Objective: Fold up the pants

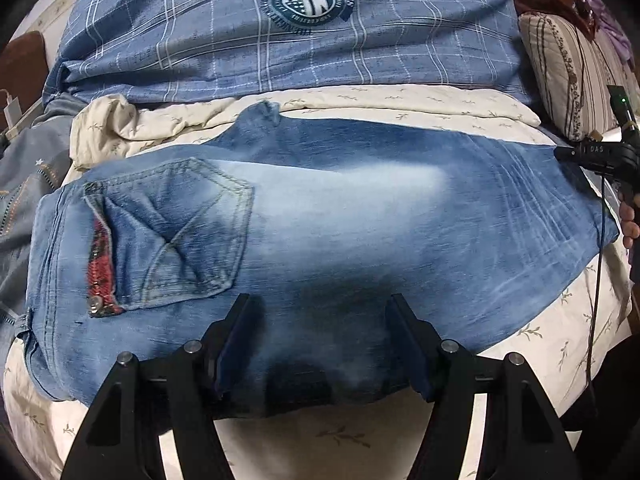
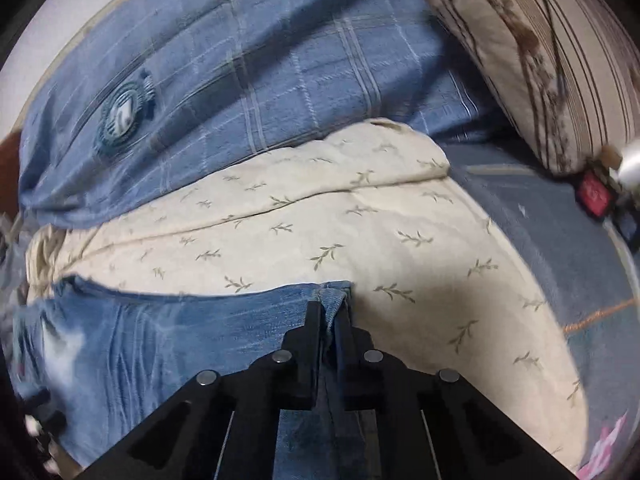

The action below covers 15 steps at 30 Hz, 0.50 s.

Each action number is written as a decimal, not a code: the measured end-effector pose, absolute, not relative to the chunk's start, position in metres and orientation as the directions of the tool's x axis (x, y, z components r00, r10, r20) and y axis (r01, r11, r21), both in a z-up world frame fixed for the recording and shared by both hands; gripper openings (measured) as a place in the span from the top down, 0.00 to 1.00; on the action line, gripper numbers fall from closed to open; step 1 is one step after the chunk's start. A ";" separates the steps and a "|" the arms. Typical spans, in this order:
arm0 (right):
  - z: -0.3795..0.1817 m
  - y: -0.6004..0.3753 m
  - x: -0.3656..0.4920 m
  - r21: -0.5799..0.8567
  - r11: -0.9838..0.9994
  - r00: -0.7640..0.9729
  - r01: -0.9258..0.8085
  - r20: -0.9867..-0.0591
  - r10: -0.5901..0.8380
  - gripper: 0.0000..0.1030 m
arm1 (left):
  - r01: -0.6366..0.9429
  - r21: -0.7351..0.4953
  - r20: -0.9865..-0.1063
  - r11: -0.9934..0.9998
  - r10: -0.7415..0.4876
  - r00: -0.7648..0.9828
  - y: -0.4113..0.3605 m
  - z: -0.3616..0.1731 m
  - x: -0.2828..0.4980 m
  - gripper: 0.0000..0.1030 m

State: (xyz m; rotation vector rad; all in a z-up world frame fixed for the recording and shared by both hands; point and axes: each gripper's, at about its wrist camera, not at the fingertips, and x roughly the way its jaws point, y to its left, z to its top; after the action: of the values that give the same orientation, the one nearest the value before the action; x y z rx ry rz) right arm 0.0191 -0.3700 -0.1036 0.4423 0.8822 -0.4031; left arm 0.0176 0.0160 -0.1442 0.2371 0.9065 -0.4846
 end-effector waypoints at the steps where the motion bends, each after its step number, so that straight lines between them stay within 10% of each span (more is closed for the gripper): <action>1: -0.099 -0.371 0.018 0.230 0.819 0.584 0.526 -0.798 -0.151 0.91 | 0.495 -0.007 -0.798 0.869 -0.303 0.521 0.019 -0.143 0.018 0.34; 15: -0.053 -0.311 0.044 0.078 0.778 0.618 0.624 -0.659 -0.430 0.86 | 0.467 -0.095 -0.728 0.879 -0.381 0.569 0.068 -0.121 0.017 0.34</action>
State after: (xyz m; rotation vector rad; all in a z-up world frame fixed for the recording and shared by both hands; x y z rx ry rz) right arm 0.0435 -0.3110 -0.0531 0.3145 0.6668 -0.6179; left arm 0.0167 0.0678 -0.1211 0.1120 0.8266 -0.4989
